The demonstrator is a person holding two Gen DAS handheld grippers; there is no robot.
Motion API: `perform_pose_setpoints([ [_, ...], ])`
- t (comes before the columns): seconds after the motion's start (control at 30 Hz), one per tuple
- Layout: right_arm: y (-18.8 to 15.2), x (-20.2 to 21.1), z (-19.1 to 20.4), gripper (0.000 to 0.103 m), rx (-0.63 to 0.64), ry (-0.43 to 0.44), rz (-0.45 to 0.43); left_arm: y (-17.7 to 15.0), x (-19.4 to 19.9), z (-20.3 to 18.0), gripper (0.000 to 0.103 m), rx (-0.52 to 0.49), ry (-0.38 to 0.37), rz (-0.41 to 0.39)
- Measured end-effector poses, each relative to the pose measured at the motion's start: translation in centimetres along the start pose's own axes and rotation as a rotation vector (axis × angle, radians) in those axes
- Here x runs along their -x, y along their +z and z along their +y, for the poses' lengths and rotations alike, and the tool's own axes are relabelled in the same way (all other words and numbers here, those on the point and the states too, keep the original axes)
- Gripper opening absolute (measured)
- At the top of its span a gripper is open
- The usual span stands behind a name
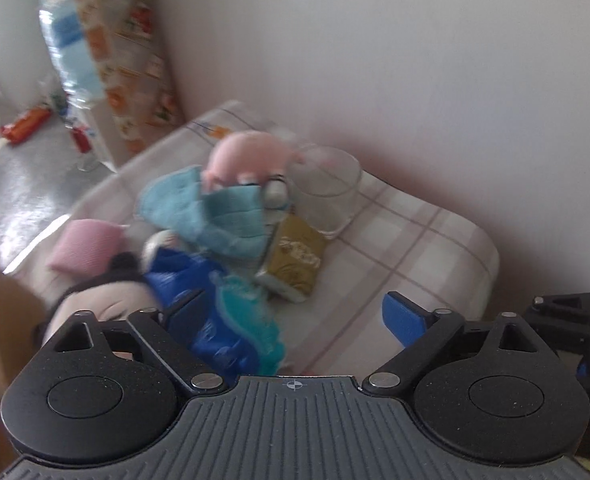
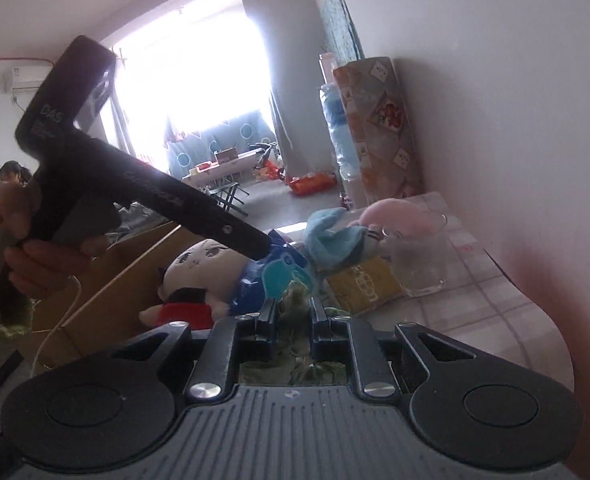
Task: Organize soft objects
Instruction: 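Lift the green cloth with the right gripper while the left moves toward the bedside table, then grasp the gold tea box on the table with the left gripper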
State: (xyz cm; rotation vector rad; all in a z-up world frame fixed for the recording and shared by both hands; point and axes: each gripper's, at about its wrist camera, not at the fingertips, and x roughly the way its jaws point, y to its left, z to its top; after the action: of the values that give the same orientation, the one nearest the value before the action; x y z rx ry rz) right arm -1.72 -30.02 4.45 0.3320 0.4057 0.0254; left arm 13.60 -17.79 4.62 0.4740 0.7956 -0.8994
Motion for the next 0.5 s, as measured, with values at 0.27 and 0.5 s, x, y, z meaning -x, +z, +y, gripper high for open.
perform_pose_setpoints([
  [0.27,-1.0,-0.8,-3.4,0.017,-0.068,0.007,0.000,3.8,-9.1,-1.0,0.075,-0.083,-0.098,0.165],
  [0.5,-1.2,-1.5,-5.1,0.017,-0.106,0.028,0.000,5.0,-13.9,-1.3,0.074,-0.126,-0.049,0.249],
])
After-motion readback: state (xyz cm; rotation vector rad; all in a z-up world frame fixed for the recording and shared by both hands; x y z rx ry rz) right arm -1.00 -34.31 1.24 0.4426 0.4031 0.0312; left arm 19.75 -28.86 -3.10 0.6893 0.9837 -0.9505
